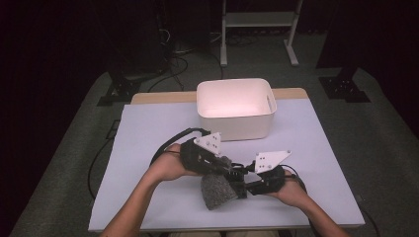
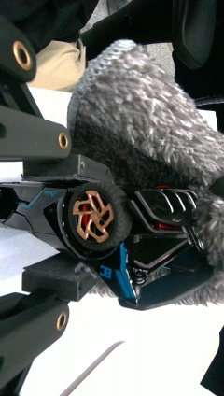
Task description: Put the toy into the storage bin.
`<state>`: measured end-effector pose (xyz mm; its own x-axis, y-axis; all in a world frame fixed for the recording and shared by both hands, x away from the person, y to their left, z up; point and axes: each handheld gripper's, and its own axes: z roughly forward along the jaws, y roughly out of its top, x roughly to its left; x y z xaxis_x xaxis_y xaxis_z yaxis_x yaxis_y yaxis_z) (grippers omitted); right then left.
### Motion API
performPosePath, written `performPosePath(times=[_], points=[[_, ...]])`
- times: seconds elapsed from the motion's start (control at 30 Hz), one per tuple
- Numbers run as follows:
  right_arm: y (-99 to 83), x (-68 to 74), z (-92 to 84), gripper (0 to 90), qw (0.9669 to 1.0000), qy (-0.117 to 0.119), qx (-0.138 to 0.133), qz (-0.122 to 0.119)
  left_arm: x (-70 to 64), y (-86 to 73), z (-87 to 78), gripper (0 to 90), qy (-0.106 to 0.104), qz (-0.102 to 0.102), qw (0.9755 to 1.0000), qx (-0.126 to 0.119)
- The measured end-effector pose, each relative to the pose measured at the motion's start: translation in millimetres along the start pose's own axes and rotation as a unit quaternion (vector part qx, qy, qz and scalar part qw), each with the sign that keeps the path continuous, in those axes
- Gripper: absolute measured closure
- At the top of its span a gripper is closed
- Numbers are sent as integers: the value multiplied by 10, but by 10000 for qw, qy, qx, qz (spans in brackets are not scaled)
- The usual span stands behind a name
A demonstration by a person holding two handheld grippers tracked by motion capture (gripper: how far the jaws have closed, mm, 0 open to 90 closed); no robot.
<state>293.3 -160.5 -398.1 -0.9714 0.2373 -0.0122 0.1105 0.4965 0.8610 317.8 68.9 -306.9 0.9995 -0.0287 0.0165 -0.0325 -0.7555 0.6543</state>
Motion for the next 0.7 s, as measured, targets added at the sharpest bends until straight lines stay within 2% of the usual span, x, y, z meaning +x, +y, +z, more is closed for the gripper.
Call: performPosePath(times=[0.23,0.33,0.5,0.63,0.7], points=[[47,16,70,566,10000,12,44,-70,-12,193,72,833,-187,217,9996,-25],[57,24,96,566,9999,23,32,-118,12,245,129,831,-221,216,9995,-1],[3,-10,24,566,10000,44,-44,9,29,199,93,830,-201,145,9997,-74],[-30,-32,-31,565,10000,25,-49,76,34,91,47,828,-98,40,9999,-20],[-42,-37,-57,566,9999,25,-44,91,38,21,38,826,-112,-10,9999,-97]])
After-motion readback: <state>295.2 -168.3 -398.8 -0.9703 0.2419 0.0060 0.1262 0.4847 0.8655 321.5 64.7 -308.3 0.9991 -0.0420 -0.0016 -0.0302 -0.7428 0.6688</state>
